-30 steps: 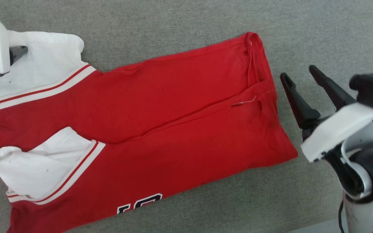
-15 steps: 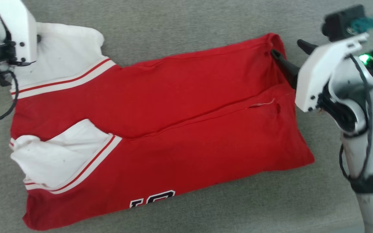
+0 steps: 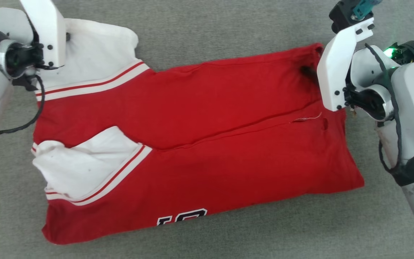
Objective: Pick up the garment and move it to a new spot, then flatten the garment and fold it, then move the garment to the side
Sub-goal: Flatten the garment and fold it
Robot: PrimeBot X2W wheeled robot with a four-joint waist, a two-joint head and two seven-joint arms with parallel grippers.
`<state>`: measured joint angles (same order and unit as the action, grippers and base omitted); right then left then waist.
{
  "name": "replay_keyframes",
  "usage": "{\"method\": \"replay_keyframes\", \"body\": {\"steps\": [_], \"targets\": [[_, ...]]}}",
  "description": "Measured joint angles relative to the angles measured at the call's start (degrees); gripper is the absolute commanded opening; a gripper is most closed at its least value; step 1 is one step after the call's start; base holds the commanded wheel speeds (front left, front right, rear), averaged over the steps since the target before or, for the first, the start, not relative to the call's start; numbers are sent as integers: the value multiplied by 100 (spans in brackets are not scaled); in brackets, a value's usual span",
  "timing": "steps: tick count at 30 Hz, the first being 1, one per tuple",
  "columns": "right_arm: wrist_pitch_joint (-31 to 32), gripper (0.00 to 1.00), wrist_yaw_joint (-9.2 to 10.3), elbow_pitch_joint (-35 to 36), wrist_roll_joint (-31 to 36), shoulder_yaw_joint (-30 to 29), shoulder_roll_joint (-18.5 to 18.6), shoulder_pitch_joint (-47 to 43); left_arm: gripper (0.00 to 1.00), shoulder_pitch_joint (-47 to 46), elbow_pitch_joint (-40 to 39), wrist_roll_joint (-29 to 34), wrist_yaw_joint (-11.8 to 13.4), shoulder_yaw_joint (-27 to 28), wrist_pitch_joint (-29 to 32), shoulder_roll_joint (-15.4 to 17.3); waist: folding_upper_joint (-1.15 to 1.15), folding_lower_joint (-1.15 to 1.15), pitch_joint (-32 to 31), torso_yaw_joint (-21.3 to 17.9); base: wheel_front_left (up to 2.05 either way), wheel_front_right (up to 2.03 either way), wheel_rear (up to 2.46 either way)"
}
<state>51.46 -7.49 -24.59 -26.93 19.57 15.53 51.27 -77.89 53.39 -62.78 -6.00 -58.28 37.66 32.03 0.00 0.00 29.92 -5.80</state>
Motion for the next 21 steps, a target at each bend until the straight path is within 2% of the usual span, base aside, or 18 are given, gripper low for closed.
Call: {"method": "replay_keyframes", "body": {"steps": [4, 9, 19, 21], "targets": [[-370, 0, -1, -70, -192, 96, 209, 27, 0, 1, 43, -20, -64, -4, -227, -119, 0, 0, -118, 118, 0, 0, 0], [-837, 0, -2, 103, -232, 49, 485, -230, 0, 11, -169, -82, -108, -8, -359, -75, 0, 0, -325, 239, 0, 0, 0], [-1337, 0, -2, 994, -209, -289, 996, -1170, 0, 451, -1416, -286, -123, -34, -343, 407, 0, 0, -795, 530, 0, 0, 0], [-1368, 0, -2, 1223, -186, -391, 1065, -1399, 0, 583, -1762, -352, -38, -32, -333, 549, -1, 0, -872, 588, 0, 0, 0]]}}
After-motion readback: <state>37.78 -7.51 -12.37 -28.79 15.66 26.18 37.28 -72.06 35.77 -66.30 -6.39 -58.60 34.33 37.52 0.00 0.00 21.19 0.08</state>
